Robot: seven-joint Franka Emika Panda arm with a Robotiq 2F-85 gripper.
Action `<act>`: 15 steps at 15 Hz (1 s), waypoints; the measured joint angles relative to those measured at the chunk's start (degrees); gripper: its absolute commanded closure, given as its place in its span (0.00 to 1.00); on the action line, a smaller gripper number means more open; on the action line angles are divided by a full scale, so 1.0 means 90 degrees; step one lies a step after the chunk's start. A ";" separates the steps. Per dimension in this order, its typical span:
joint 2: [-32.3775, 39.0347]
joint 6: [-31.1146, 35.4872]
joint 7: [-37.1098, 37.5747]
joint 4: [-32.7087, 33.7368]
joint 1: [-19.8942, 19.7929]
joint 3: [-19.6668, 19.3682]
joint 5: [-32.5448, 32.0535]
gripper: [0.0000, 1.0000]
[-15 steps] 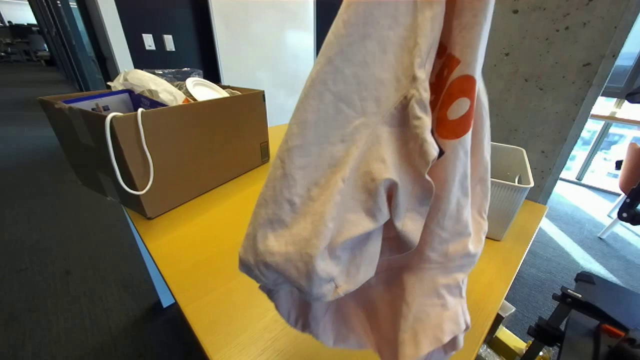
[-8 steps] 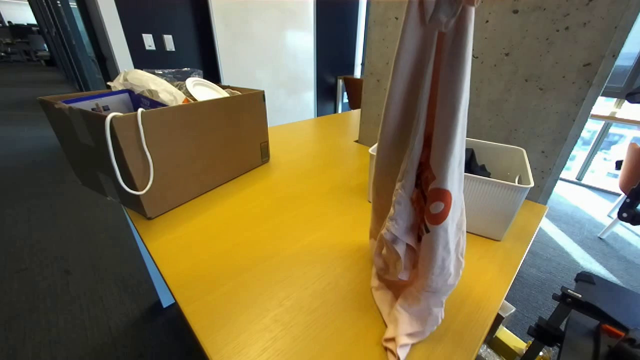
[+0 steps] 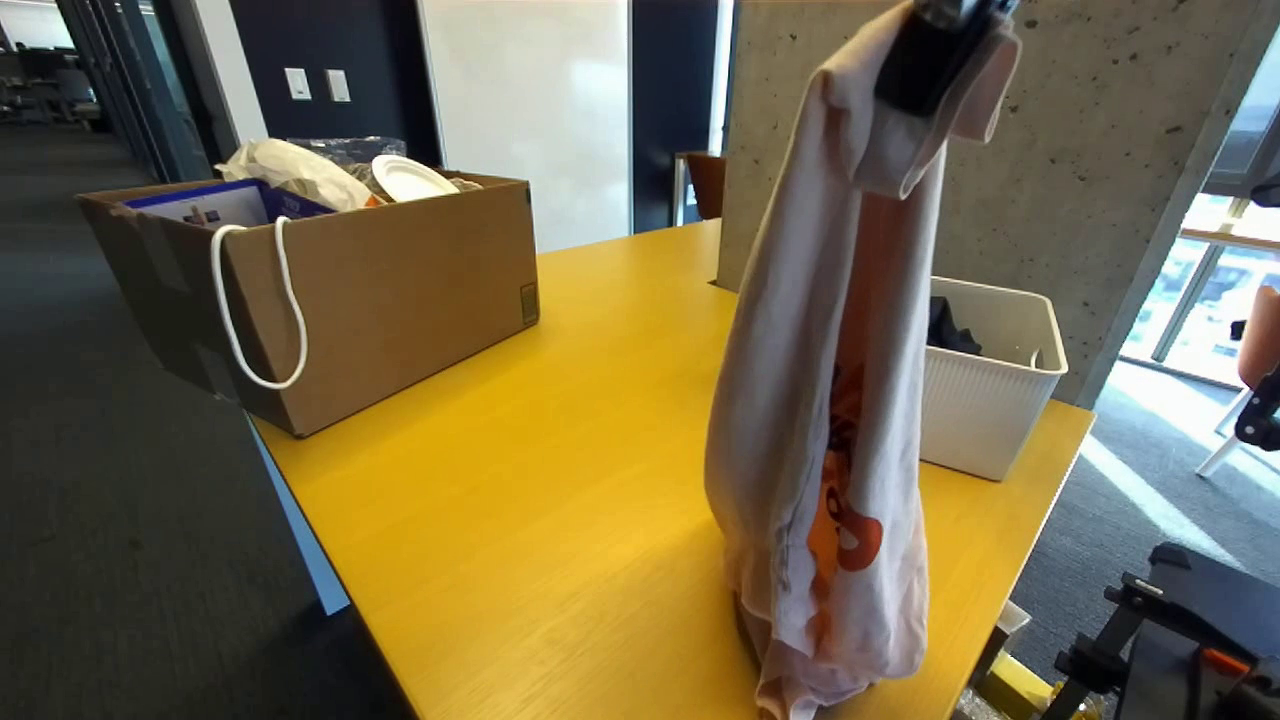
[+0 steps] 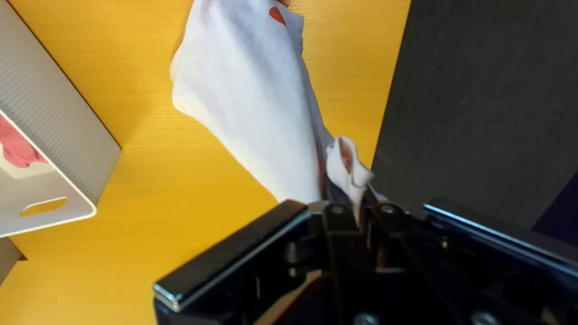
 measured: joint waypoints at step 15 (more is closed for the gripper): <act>0.0293 -0.0345 -0.2892 0.0162 -0.0478 -0.1951 0.1733 0.98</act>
